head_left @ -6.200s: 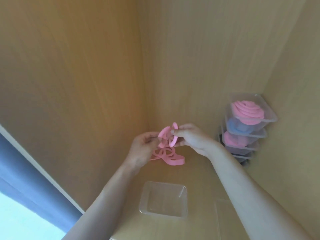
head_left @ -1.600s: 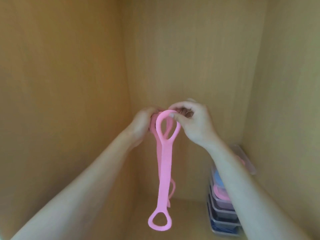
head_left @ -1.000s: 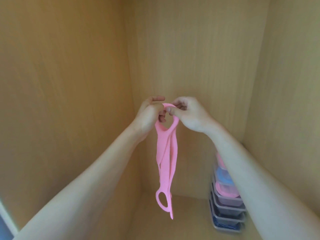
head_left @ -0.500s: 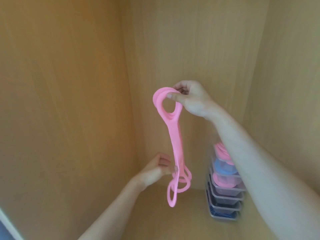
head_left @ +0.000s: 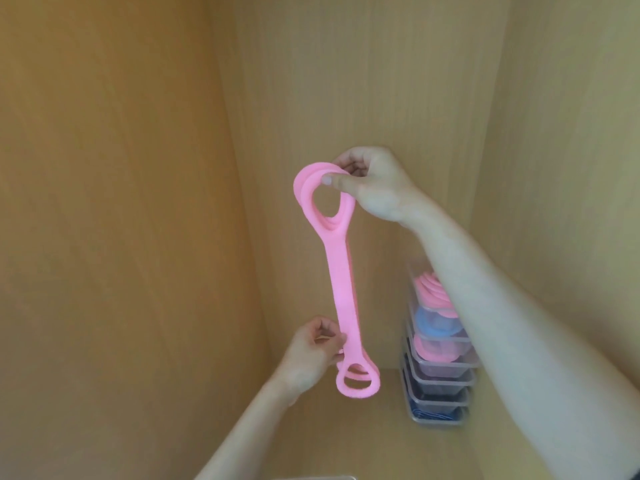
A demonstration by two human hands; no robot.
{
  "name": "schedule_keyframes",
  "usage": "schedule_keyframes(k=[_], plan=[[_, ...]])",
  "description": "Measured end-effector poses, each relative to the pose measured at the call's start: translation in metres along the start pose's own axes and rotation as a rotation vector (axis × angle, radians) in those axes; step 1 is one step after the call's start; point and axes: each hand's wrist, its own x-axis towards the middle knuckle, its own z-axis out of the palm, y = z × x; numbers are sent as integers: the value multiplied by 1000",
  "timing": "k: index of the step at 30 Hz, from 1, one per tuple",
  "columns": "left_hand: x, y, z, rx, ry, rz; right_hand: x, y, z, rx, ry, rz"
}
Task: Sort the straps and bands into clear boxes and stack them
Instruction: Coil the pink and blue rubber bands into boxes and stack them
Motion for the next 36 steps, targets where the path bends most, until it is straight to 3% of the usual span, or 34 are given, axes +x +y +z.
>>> schedule_keyframes(k=[8,16,22,25,32,36], plan=[[10,1,-18,205,129,161,-1,-8,4,38,-53,-32],[11,14,-29,16,140,119,11,-16,0,62,-22,-28],[0,29,-34,65,-42,121,20,5,-5,131,23,127],[0,45,-35,-33,-120,81,21,15,-5,177,34,153],[11,76,-27,24,-130,40,24,21,-9,167,68,182],[3,84,-42,53,-66,94,21,46,-16,81,192,315]])
